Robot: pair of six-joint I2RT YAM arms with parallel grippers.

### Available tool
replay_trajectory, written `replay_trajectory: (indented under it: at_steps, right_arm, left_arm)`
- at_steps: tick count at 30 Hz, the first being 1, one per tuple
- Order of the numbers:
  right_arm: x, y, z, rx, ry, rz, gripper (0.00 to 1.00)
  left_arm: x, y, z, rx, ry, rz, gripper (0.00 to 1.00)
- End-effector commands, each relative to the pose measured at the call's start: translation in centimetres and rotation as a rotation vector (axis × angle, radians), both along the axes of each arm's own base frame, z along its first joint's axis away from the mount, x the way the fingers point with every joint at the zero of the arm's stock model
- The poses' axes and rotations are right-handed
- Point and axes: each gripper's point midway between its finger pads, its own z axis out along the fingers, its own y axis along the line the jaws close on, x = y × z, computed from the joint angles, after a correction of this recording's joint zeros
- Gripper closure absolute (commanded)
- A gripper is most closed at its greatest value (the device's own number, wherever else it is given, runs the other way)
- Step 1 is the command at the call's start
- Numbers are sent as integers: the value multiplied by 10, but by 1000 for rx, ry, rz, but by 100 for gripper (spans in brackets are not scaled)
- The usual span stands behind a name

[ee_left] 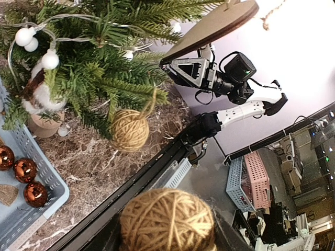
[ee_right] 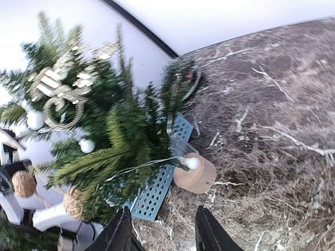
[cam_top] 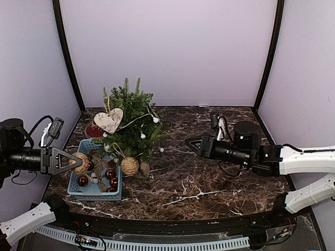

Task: Decorate the small christmas tree
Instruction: Pass from the left arm to the right

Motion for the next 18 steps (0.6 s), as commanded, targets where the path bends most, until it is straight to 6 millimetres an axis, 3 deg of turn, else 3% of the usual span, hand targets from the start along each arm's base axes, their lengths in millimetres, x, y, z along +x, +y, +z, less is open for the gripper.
replay_trajectory:
  at_steps: [1, 10, 14, 18]
  right_arm:
    - [-25, 18, 36, -11, -104, 165, 57]
    - [-46, 34, 75, 83, -184, 266, 51]
    - [-37, 26, 74, 65, -185, 196, 48]
    - [-33, 15, 80, 65, -207, 152, 39]
  left_arm:
    - [-5, -9, 23, -80, -38, -67, 70]
    - [6, -21, 44, -119, -83, -106, 71]
    - [12, -26, 47, -119, -93, -127, 71]
    - [18, -29, 50, -118, -105, -127, 71]
